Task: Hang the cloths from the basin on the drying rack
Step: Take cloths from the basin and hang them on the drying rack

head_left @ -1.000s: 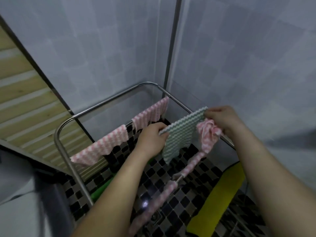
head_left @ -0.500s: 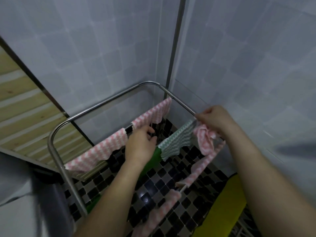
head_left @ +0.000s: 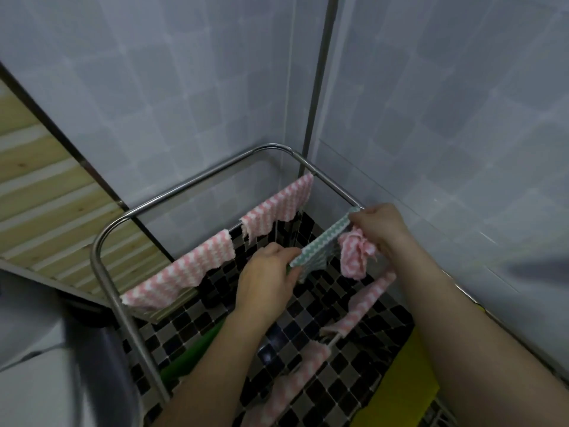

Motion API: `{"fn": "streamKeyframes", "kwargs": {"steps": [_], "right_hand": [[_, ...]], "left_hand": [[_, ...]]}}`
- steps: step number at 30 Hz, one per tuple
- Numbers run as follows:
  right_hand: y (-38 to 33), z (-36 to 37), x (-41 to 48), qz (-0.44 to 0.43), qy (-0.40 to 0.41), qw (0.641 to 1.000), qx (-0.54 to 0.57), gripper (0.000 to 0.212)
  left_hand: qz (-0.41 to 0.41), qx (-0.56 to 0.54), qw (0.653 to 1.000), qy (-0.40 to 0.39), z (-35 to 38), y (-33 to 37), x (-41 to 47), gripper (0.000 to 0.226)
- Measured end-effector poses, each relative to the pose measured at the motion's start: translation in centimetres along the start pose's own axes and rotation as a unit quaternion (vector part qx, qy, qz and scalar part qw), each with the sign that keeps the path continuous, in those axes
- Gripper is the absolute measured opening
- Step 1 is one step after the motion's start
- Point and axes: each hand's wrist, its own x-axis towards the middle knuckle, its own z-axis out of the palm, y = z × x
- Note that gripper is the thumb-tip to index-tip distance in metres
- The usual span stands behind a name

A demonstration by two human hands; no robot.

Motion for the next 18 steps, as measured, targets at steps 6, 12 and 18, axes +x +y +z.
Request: {"fn": "streamKeyframes", "kwargs": {"steps": [6,12,18], "right_hand": [[0.0,-0.1,-0.4,-0.004,-0.01,1.0,-0.017,0.024],[-1.0,-3.2,-3.8,0.044,-0.075,0.978,0.187,0.013],[0.2,-4.9,-9.8,0.104,-0.244,0.876,0.403,0.026]], "left_hand": [[-0.01,0.019,1.0,-0.008,0.0,0.3,0.0,0.031],[-0.024,-0.013,0.999,0.027,-0.6,1.0,-0.1,0.029],[-0.19,-0.436,0.878,-0.051,-4.7,6.0,-3.0,0.021]]}}
